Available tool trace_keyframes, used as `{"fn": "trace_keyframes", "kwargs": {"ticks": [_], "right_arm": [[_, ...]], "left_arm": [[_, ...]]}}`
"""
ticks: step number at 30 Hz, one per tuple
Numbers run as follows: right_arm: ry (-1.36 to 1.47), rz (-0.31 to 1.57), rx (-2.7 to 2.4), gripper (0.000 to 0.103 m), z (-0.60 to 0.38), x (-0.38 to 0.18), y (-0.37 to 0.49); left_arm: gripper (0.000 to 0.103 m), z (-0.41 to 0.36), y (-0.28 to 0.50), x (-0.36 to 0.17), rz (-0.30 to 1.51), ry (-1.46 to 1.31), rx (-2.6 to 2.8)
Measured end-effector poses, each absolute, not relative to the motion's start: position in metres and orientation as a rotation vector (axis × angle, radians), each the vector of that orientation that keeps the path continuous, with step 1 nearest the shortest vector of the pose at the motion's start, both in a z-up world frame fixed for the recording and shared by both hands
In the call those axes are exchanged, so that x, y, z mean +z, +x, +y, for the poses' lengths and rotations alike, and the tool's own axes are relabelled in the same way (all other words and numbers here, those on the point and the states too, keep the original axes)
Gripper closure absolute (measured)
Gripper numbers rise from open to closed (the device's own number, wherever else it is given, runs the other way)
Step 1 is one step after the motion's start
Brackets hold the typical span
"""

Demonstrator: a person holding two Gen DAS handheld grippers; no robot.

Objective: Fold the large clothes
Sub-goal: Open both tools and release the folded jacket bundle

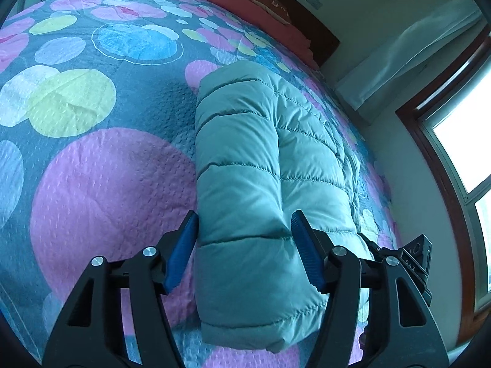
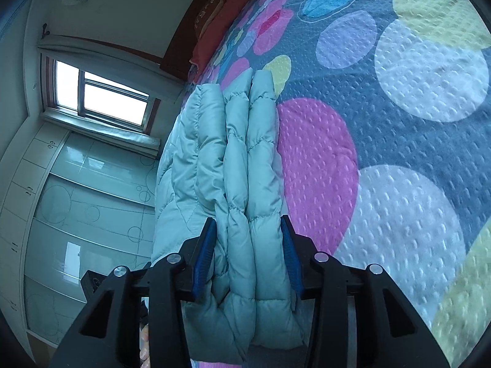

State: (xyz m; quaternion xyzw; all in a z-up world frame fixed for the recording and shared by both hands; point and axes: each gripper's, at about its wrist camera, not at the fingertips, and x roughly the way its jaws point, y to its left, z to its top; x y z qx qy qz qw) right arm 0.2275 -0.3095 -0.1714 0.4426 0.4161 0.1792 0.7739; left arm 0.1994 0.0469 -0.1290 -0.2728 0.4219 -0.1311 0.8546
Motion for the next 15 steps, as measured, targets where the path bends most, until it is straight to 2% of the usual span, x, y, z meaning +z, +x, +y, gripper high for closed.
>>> {"fn": "trace_keyframes", "kwargs": {"ticks": [4, 15], "right_arm": [[0.970, 0.903, 0.391, 0.052, -0.310, -0.168, 0.209], [0.892, 0.910, 0.317, 0.052, -0.306, -0.154, 0.162]], "left_arm": [[0.038, 0.042, 0.186, -0.129, 0.909, -0.541, -0.271], [0.038, 0.036, 0.147, -0.110, 0.867, -0.418, -0.208]]}}
